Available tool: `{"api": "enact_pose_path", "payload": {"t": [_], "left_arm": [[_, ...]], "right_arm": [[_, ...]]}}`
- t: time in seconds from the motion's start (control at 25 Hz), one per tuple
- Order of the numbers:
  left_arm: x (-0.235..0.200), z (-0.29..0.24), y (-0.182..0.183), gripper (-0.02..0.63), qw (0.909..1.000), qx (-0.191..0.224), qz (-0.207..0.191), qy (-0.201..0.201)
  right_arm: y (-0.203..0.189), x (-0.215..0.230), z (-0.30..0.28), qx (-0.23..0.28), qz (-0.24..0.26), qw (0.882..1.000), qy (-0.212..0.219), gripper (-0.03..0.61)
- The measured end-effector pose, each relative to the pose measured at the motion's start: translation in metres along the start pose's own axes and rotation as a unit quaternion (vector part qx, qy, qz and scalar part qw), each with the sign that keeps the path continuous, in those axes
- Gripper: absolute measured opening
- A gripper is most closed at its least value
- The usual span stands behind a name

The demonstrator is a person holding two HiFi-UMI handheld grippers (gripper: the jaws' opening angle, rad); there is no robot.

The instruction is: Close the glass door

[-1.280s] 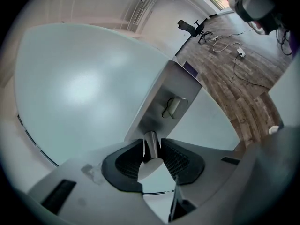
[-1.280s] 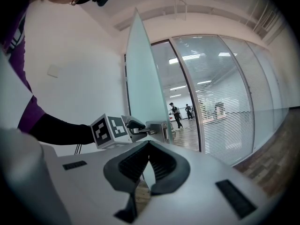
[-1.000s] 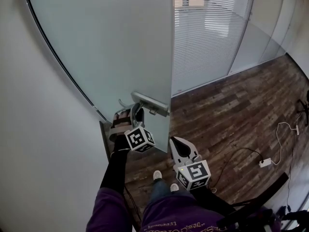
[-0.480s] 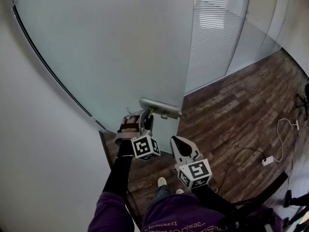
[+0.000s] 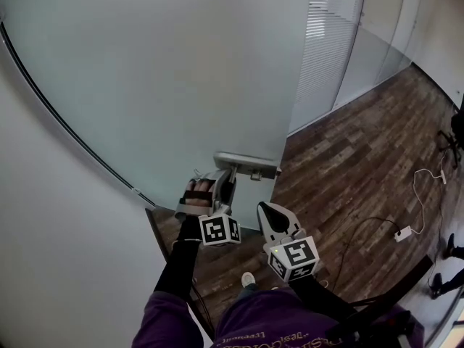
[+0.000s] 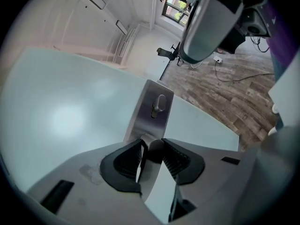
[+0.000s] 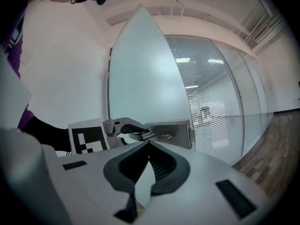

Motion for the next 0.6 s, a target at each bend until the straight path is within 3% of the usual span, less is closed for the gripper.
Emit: {"api": "enact_pose_path", "payload": {"t": [0.6], "left_arm": [[-0.014, -0.073, -0.005, 0.121, 0.9994, -0.014, 0.028, -0.012]], "right_arm": [[0.011, 0.051, -0.028, -0.001, -0.01, 0.998, -0.058, -0.003]]}}
Point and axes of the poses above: the fingertips, and each gripper's own axes: z backward along the fingers, x to its right, y out of its top, the point moved 4 cm from there along z, backward along the fingers, and after that the axes turned 14 degrees about y, right-handed, at the moved point
